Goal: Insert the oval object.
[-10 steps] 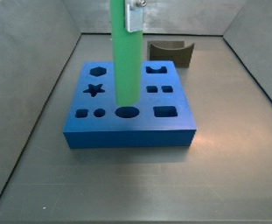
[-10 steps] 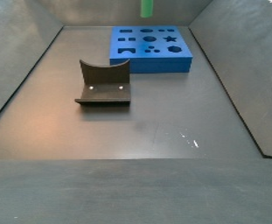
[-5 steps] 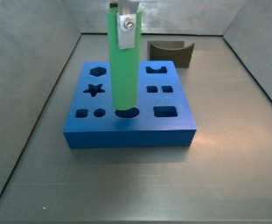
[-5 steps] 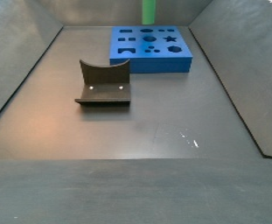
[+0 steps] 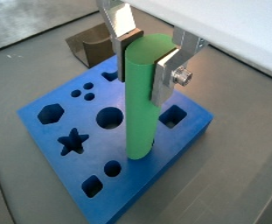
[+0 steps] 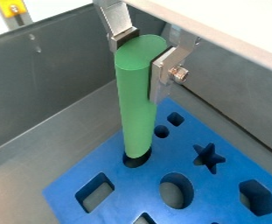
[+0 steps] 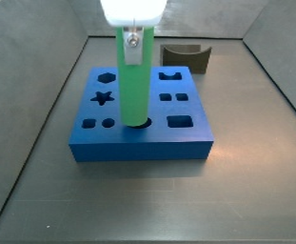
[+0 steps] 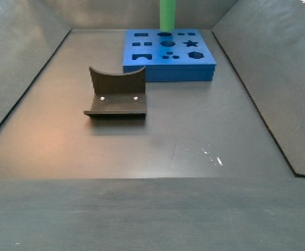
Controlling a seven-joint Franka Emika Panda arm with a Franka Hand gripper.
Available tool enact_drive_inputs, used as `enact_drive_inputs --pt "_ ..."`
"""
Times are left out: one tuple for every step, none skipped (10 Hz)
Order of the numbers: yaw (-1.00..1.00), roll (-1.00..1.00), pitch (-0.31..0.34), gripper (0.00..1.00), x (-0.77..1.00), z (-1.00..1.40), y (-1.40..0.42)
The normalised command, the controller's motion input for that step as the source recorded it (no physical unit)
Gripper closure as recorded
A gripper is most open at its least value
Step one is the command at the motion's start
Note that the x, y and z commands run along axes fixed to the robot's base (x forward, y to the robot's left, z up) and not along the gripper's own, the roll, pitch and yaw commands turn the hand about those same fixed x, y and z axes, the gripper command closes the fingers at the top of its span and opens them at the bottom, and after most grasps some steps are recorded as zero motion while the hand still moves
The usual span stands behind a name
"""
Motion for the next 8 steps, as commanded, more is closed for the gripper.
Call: enact_drive_inputs --pt "-0.18 0.00 0.054 1.00 0.00 -0.22 0.09" --pt "-0.31 0.00 0.060 1.00 0.18 -0.20 0.05" --pt "-0.35 0.00 0.073 1.00 0.20 -0.19 0.05" --pt "-0.32 0.00 0.054 1.00 0.18 -0.23 0.02" --pt "-0.31 -0.03 0.024 1.00 0.16 -0.25 0.00" --pt "-0.33 -0.03 0.016 1.00 0.16 -0.25 0.00" --pt "-0.30 -0.04 0.000 1.00 0.10 -0.27 0.00" --pt "-0.17 -0.02 0.000 1.00 0.00 -0.25 0.00"
